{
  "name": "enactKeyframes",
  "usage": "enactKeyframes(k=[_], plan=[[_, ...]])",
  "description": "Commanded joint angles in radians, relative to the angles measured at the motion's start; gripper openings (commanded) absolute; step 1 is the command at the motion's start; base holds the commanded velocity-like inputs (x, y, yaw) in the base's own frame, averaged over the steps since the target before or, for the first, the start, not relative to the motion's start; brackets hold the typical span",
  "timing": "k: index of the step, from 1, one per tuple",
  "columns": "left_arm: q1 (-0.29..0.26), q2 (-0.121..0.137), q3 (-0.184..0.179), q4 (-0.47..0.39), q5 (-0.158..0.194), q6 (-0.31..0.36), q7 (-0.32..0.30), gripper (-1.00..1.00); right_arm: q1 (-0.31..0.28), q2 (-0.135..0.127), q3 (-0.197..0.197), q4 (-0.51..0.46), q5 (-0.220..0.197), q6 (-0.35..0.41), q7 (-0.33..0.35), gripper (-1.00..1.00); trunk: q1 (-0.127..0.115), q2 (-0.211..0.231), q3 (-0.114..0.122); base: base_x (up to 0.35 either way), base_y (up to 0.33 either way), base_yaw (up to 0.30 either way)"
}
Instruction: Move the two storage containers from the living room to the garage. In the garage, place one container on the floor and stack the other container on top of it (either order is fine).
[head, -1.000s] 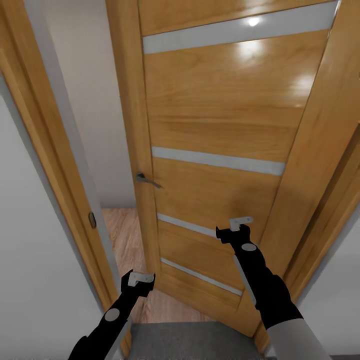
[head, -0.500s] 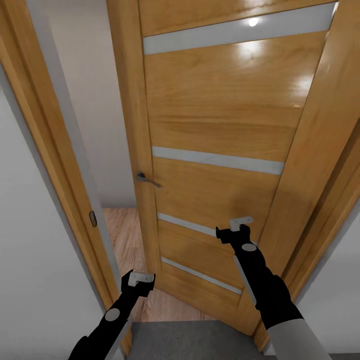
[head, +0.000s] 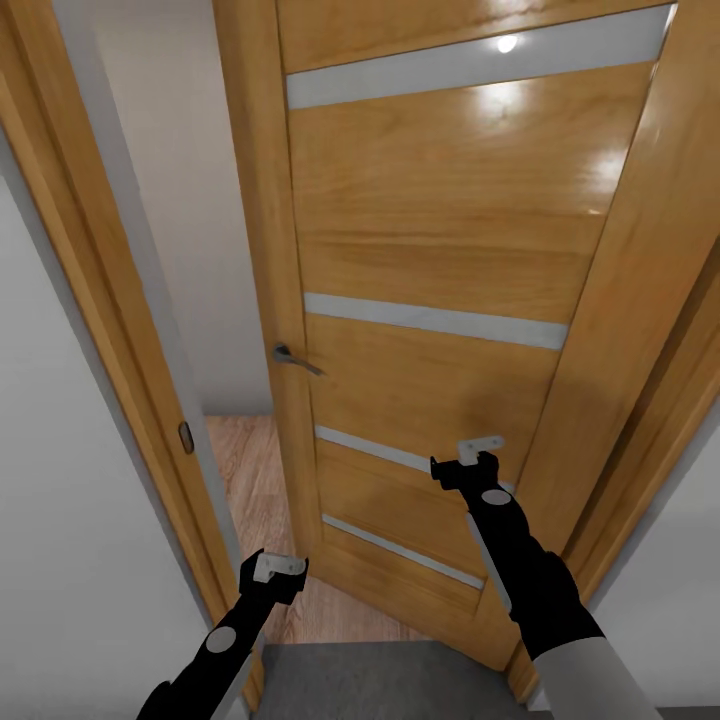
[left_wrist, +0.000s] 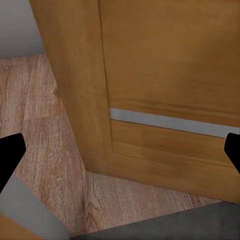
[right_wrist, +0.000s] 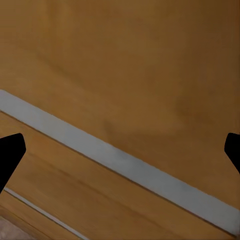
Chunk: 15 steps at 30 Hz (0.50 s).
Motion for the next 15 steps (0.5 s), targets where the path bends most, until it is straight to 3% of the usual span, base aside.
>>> enactKeyframes(k=[1, 15], plan=[[-0.001, 0.001, -0.003, 0.000, 0.005, -0.003, 0.004, 1.00, -0.001, 0.000, 0.001, -0.001, 0.010, 0.007, -0.001, 1.00, 0.000, -0.001, -0.001, 0.000, 0.000, 0.000], [0.000, 0.001, -0.004, -0.005, 0.005, 0.000, 0.007, 1.00, -0.003, -0.001, 0.002, -0.001, 0.011, 0.010, 0.001, 1.00, 0.000, -0.001, -0.001, 0.000, 0.000, 0.000]])
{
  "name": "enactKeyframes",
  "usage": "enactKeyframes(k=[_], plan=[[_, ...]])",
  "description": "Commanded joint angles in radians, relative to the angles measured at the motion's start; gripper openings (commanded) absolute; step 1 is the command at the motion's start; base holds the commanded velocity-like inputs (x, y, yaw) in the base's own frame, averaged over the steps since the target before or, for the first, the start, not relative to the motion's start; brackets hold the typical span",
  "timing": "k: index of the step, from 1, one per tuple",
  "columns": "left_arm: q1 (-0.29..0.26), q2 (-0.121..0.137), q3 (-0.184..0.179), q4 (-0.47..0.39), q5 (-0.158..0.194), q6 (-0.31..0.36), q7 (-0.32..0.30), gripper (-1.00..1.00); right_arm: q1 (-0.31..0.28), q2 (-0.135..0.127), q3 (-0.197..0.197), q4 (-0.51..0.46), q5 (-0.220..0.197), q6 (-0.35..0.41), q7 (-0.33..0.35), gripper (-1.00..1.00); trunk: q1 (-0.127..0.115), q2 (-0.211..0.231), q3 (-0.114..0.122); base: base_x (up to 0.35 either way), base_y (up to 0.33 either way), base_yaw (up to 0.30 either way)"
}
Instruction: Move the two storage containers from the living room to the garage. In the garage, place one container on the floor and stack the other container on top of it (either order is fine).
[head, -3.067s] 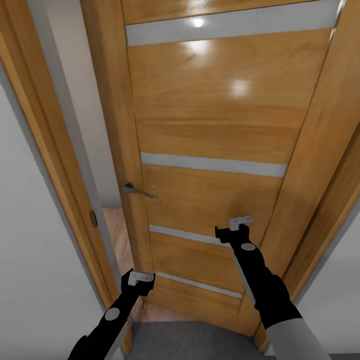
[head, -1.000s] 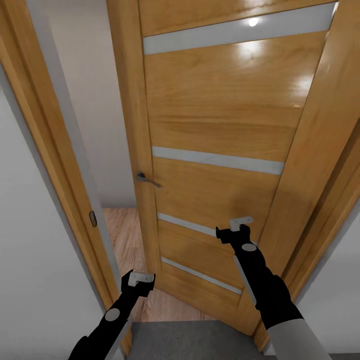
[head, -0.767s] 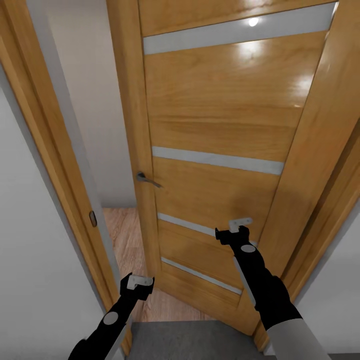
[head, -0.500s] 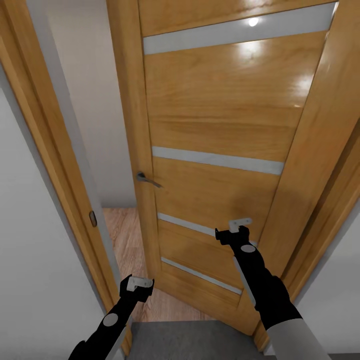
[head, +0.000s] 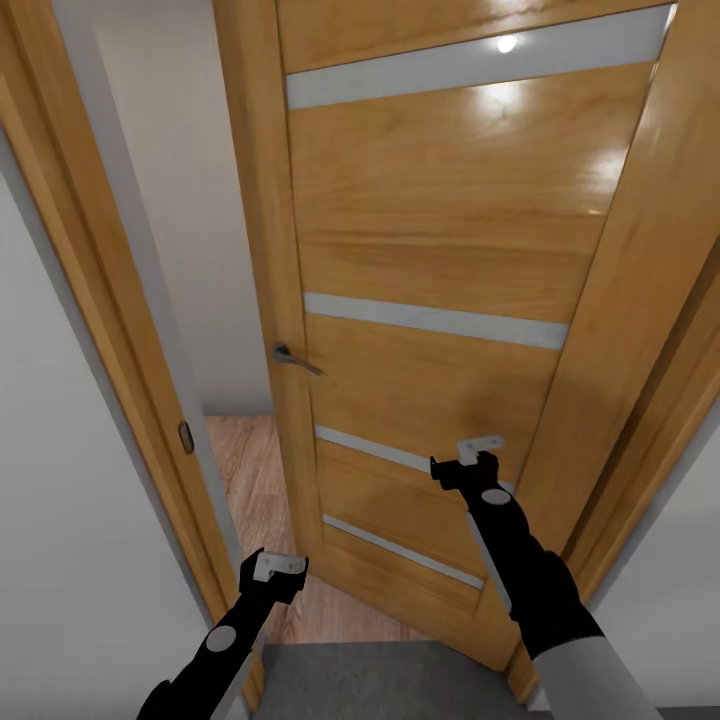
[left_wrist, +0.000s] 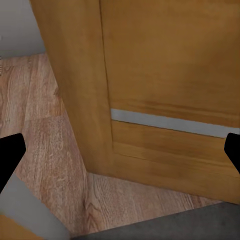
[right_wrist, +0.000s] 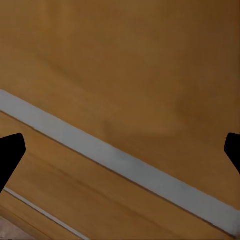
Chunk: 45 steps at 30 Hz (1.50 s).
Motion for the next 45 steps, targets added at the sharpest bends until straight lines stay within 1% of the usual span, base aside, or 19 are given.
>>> enactKeyframes(k=[1, 7, 17, 18, 20, 22, 26, 36, 42, 45], plan=[[0.003, -0.001, -0.004, -0.003, 0.006, 0.000, 0.007, 1.00, -0.002, 0.002, 0.002, -0.001, 0.011, 0.011, -0.002, 1.00, 0.000, -0.001, -0.001, 0.000, 0.000, 0.000], [0.015, -0.008, -0.007, -0.007, 0.008, 0.008, 0.024, 1.00, -0.006, 0.009, 0.004, 0.008, 0.013, 0.024, -0.001, 1.00, 0.000, -0.001, -0.001, 0.000, 0.000, 0.000], [0.017, -0.011, -0.007, -0.003, 0.005, 0.011, 0.022, 1.00, -0.007, 0.011, 0.005, 0.010, 0.015, 0.026, -0.005, 1.00, 0.000, -0.001, -0.001, 0.000, 0.000, 0.000], [0.017, -0.011, -0.007, 0.001, 0.005, 0.011, 0.020, 1.00, -0.007, 0.011, 0.005, 0.010, 0.015, 0.026, -0.005, 1.00, 0.000, -0.001, -0.001, 0.000, 0.000, 0.000], [0.018, -0.010, -0.005, 0.056, 0.008, 0.010, 0.016, 1.00, -0.007, 0.010, 0.005, 0.009, 0.015, 0.027, -0.008, 1.00, 0.000, -0.001, -0.001, 0.007, 0.000, 0.000], [0.018, -0.009, -0.005, 0.083, 0.011, 0.010, 0.014, 1.00, -0.007, 0.010, 0.004, 0.009, 0.016, 0.028, -0.009, 1.00, 0.000, -0.001, -0.001, 0.096, 0.000, 0.000], [0.018, -0.008, -0.005, 0.101, 0.012, 0.010, 0.007, 1.00, -0.007, 0.009, 0.001, 0.009, 0.015, 0.028, -0.008, 1.00, 0.000, -0.001, -0.001, 0.214, 0.000, 0.000], [0.018, -0.010, -0.004, 0.111, 0.013, 0.007, 0.001, 1.00, -0.007, 0.008, -0.001, 0.009, 0.015, 0.028, -0.009, 1.00, 0.000, -0.001, -0.001, 0.073, 0.000, 0.000], [0.018, -0.010, -0.005, 0.111, 0.013, 0.002, 0.001, 1.00, -0.007, 0.008, -0.001, 0.009, 0.023, 0.027, -0.018, 1.00, 0.000, -0.001, -0.001, 0.007, 0.000, 0.000], [0.018, -0.010, -0.005, 0.111, 0.013, 0.000, 0.001, 1.00, -0.007, 0.007, 0.000, 0.009, 0.025, 0.027, -0.038, 1.00, 0.000, -0.001, -0.001, 0.002, 0.000, 0.000]])
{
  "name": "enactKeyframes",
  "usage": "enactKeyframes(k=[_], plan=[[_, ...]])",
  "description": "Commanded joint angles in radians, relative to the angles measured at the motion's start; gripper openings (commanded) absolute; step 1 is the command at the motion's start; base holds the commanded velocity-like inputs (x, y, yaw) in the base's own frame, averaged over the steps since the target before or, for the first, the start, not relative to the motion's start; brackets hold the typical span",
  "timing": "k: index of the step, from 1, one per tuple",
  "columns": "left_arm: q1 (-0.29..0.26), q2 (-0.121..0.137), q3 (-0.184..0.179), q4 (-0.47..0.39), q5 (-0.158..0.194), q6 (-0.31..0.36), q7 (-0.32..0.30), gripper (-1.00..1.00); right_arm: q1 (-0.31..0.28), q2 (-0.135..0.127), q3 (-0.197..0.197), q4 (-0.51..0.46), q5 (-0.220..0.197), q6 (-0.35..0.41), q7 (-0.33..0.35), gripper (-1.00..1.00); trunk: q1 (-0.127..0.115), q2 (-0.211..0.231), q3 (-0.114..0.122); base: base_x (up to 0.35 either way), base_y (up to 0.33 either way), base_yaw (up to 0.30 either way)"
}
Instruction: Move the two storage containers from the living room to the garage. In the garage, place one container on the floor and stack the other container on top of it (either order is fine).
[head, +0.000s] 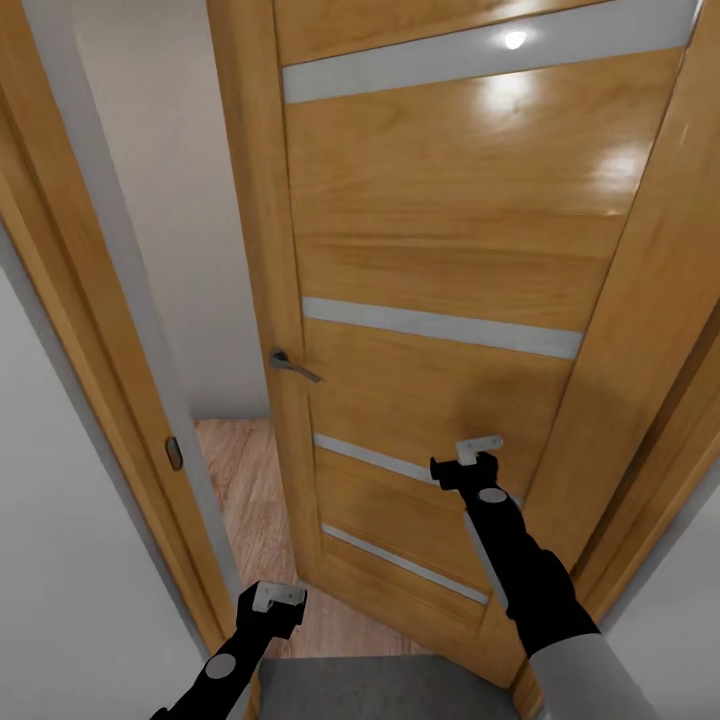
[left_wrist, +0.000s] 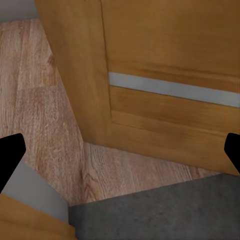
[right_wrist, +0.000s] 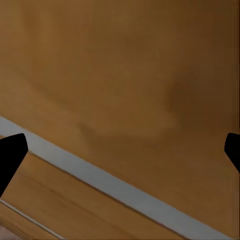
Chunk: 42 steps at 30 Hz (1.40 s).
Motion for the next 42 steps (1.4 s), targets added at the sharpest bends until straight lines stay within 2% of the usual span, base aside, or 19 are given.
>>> enactKeyframes(k=[1, 5, 11, 32, 42], plan=[[-0.001, 0.001, -0.004, 0.000, 0.006, -0.003, 0.004, 1.00, -0.001, -0.001, -0.006, -0.002, 0.035, 0.010, -0.016, 1.00, 0.000, -0.001, -0.001, 0.001, 0.000, 0.000], [-0.001, 0.001, -0.004, 0.001, 0.006, -0.003, 0.004, 1.00, -0.001, -0.001, -0.005, -0.002, 0.036, 0.010, -0.068, 1.00, 0.000, -0.001, -0.001, 0.000, 0.000, 0.000], [-0.001, 0.001, -0.004, 0.003, 0.003, -0.003, 0.002, 1.00, -0.001, -0.004, -0.005, -0.001, 0.037, 0.010, -0.094, 1.00, 0.000, -0.001, -0.001, 0.127, 0.000, 0.000], [-0.001, 0.001, -0.004, 0.003, 0.003, -0.013, 0.001, 1.00, 0.000, -0.006, -0.005, 0.000, 0.034, 0.010, -0.093, 1.00, 0.000, -0.001, -0.001, 0.062, 0.005, 0.000], [-0.001, 0.001, -0.004, 0.003, 0.002, -0.018, 0.001, 1.00, 0.001, -0.007, -0.005, 0.000, 0.034, 0.009, -0.092, 1.00, 0.000, -0.001, -0.001, -0.183, 0.001, 0.000]])
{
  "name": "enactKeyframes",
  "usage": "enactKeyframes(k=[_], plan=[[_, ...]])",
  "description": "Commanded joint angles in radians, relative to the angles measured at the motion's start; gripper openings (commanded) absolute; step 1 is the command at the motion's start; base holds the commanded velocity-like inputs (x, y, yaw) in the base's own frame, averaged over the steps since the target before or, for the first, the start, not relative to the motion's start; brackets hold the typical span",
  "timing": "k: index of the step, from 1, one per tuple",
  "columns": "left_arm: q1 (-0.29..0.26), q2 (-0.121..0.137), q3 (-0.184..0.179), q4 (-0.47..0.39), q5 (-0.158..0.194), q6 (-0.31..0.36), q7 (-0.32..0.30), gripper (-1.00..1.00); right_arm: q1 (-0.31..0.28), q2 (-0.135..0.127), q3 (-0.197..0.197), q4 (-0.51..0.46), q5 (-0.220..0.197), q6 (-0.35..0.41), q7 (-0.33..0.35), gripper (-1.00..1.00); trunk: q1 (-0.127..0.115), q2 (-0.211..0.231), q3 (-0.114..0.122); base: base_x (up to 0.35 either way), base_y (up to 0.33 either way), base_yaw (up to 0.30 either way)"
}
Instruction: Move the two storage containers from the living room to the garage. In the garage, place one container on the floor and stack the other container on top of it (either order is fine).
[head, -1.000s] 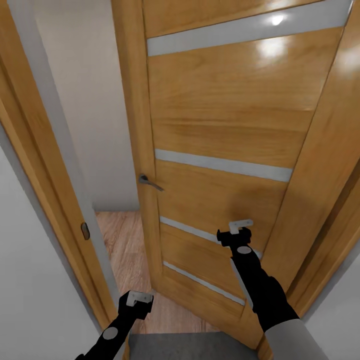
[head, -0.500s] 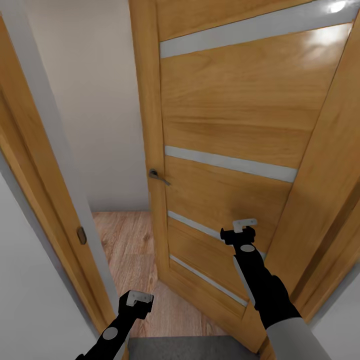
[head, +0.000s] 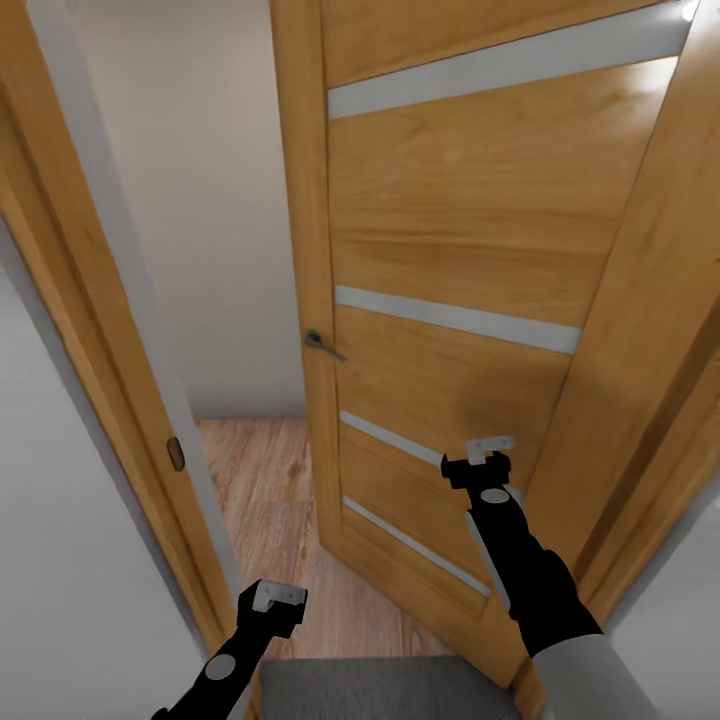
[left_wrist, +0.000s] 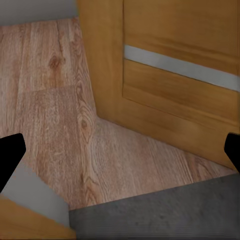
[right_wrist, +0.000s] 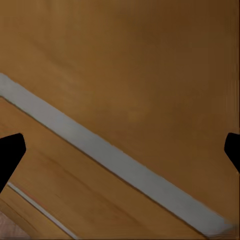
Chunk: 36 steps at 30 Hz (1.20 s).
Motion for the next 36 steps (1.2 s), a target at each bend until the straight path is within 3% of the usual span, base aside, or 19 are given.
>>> enactKeyframes(k=[1, 26, 29, 32, 36], plan=[[-0.001, 0.001, -0.004, 0.001, 0.006, -0.003, 0.003, 1.00, 0.000, 0.000, 0.001, -0.001, 0.010, 0.008, -0.001, 1.00, 0.000, -0.001, -0.001, -0.092, 0.000, 0.000], [-0.001, 0.001, -0.004, 0.001, 0.006, -0.004, 0.004, 1.00, 0.023, -0.002, -0.002, -0.001, 0.015, 0.001, -0.007, 1.00, 0.000, -0.001, -0.001, -0.012, 0.000, 0.000], [-0.001, 0.000, -0.004, 0.001, 0.005, -0.004, 0.004, 1.00, 0.023, -0.002, -0.001, -0.001, 0.035, 0.001, -0.032, 1.00, 0.000, -0.001, -0.001, 0.000, 0.000, 0.000], [-0.001, -0.001, -0.004, 0.001, 0.004, -0.004, 0.004, 1.00, 0.023, 0.005, 0.003, -0.001, 0.089, 0.001, -0.102, 1.00, 0.000, -0.001, -0.001, 0.000, 0.000, 0.000], [-0.001, -0.001, -0.004, 0.001, 0.003, -0.004, 0.004, 1.00, 0.023, 0.007, 0.004, -0.001, 0.114, 0.001, -0.136, 1.00, 0.000, -0.001, -0.001, 0.000, 0.000, 0.000]])
